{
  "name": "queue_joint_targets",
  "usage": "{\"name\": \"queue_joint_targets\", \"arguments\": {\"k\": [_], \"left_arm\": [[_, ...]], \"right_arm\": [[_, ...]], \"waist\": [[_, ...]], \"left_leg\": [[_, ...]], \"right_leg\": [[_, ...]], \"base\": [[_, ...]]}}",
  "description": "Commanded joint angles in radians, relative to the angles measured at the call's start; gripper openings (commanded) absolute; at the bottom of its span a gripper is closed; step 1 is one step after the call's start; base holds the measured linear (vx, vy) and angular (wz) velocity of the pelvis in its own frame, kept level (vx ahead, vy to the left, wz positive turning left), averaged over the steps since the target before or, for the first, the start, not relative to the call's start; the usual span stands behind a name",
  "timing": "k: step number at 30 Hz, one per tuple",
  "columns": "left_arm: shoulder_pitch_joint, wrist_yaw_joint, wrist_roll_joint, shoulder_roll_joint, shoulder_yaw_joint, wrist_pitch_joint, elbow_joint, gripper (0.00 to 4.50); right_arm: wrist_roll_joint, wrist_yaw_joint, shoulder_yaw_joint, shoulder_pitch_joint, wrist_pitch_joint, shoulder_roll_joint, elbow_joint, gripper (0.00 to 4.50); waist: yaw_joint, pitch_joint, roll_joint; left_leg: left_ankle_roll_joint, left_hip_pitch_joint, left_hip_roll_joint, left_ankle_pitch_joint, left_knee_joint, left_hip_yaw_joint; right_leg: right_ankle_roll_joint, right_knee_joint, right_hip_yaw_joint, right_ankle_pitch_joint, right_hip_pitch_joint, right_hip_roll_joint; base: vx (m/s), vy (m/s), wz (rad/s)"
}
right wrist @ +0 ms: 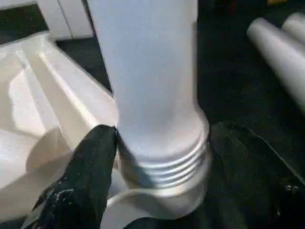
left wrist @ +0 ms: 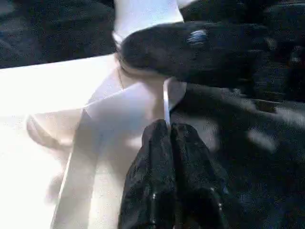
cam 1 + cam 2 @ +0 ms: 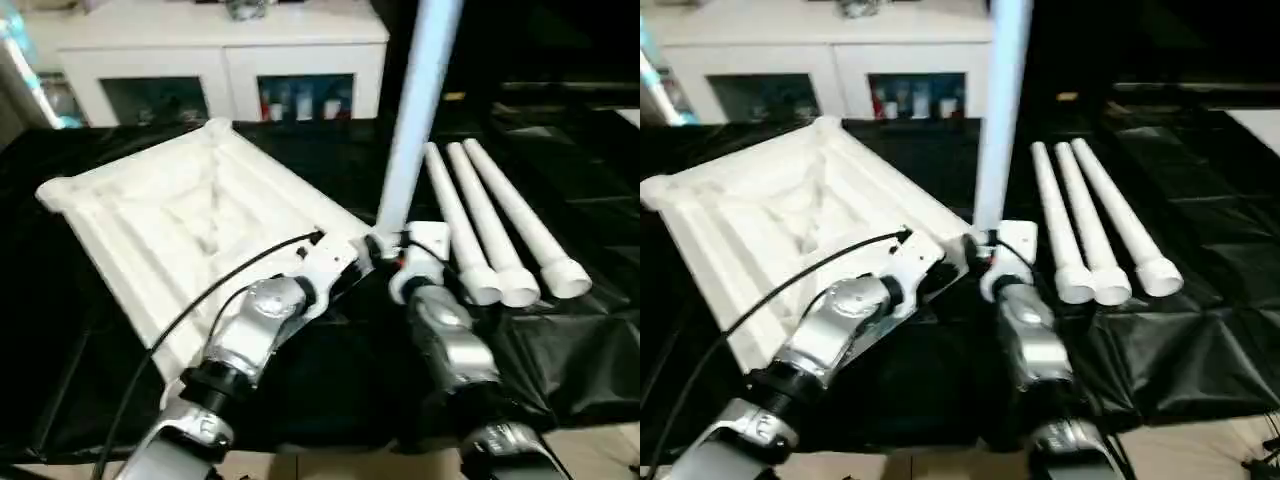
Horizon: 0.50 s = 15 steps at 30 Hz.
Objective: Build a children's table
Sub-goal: Rotate leg to tighten, then rotate table base
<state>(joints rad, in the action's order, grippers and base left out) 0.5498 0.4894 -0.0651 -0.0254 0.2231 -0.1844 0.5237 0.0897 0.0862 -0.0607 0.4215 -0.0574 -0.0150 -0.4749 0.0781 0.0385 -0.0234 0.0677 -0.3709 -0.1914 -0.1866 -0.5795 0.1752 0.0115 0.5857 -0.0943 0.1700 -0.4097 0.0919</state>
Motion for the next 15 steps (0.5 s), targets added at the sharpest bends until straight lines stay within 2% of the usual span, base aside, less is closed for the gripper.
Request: {"name": "queue_joint_targets", "arguments": {"k": [1,2,3,5,6,8,9,11,13,14,15], "left_arm": [[0.028,-0.015,0.043,-0.008,-0.064,0.018,-0.044,0.65],[0.028,-0.015,0.043,-0.008,-0.064,0.018,-0.044,0.78],[0.031,-0.016,0.056,-0.021,-0.086,0.025,-0.074,0.78],[0.022,0.015,0.084,-0.047,-0.111,0.005,-0.126,1.00],[0.016,0.028,0.096,-0.067,-0.123,-0.003,-0.154,1.04],[0.005,0.048,0.115,-0.094,-0.141,-0.024,-0.192,1.14],[-0.004,0.067,0.130,-0.120,-0.157,-0.037,-0.223,1.24],[-0.045,0.138,0.157,-0.251,-0.219,-0.072,-0.324,1.46],[-0.055,0.150,0.159,-0.278,-0.230,-0.076,-0.342,1.49],[-0.065,0.155,0.155,-0.315,-0.246,-0.084,-0.356,1.49],[-0.082,0.143,0.129,-0.392,-0.290,-0.106,-0.355,1.64]], "right_arm": [[-0.005,0.036,0.007,-0.040,-0.040,0.038,0.092,3.46],[-0.005,0.036,0.007,-0.040,-0.040,0.038,0.092,3.46],[-0.014,0.089,0.042,-0.069,-0.063,0.070,0.135,3.46],[0.006,0.165,0.066,-0.083,-0.095,0.103,0.164,3.46],[0.019,0.187,0.066,-0.088,-0.110,0.118,0.179,3.46],[0.038,0.216,0.063,-0.091,-0.131,0.135,0.193,3.46],[0.048,0.238,0.063,-0.096,-0.159,0.152,0.215,3.46],[0.058,0.298,0.068,-0.113,-0.221,0.208,0.264,3.46],[0.058,0.310,0.071,-0.118,-0.233,0.220,0.274,3.46],[0.053,0.320,0.076,-0.123,-0.238,0.231,0.280,3.46],[0.042,0.321,0.080,-0.125,-0.248,0.241,0.275,3.46]], "waist": [[-0.001,-0.068,0.007],[0.002,-0.067,0.009],[0.001,-0.066,0.005],[0.002,-0.064,0.005],[0.002,-0.063,0.002],[0.000,-0.060,0.005],[-0.001,-0.059,0.002],[-0.006,-0.057,0.002],[-0.015,-0.056,0.000],[-0.015,-0.056,-0.001],[-0.018,-0.056,0.003]], "left_leg": [[-0.098,0.008,-0.035,-0.056,0.059,-0.007],[-0.101,0.008,-0.036,-0.057,0.059,-0.007],[-0.107,0.006,-0.035,-0.066,0.058,-0.006],[-0.110,0.006,-0.034,-0.098,0.058,-0.004],[-0.108,0.006,-0.035,-0.109,0.059,-0.005],[-0.097,0.004,-0.037,-0.133,0.062,-0.005],[-0.087,0.008,-0.037,-0.143,0.062,-0.005],[-0.074,0.005,-0.038,-0.143,0.065,-0.009],[-0.065,0.009,-0.035,-0.151,0.064,-0.007],[-0.053,0.011,-0.034,-0.158,0.064,-0.006],[-0.053,0.011,-0.036,-0.162,0.066,-0.005]], "right_leg": [[0.205,-0.041,0.051,-0.007,0.059,0.050],[0.207,-0.042,0.051,-0.013,0.060,0.053],[0.215,-0.042,0.051,-0.010,0.061,0.055],[0.218,-0.047,0.051,0.025,0.064,0.056],[0.218,-0.049,0.050,0.043,0.063,0.056],[0.215,-0.050,0.051,0.080,0.065,0.057],[0.213,-0.053,0.051,0.097,0.062,0.055],[0.204,-0.048,0.051,0.108,0.065,0.052],[0.199,-0.051,0.051,0.120,0.061,0.049],[0.195,-0.052,0.050,0.140,0.060,0.048],[0.197,-0.052,0.052,0.143,0.059,0.048]], "base": [[0.000,0.000,0.00],[0.000,0.000,0.00],[0.000,0.000,0.00],[0.000,0.000,0.00],[0.000,0.000,0.00],[0.000,0.000,0.00],[0.000,0.000,0.00],[0.000,0.000,0.00],[0.000,0.000,0.00],[0.000,0.000,0.00],[0.000,0.000,0.00]]}}
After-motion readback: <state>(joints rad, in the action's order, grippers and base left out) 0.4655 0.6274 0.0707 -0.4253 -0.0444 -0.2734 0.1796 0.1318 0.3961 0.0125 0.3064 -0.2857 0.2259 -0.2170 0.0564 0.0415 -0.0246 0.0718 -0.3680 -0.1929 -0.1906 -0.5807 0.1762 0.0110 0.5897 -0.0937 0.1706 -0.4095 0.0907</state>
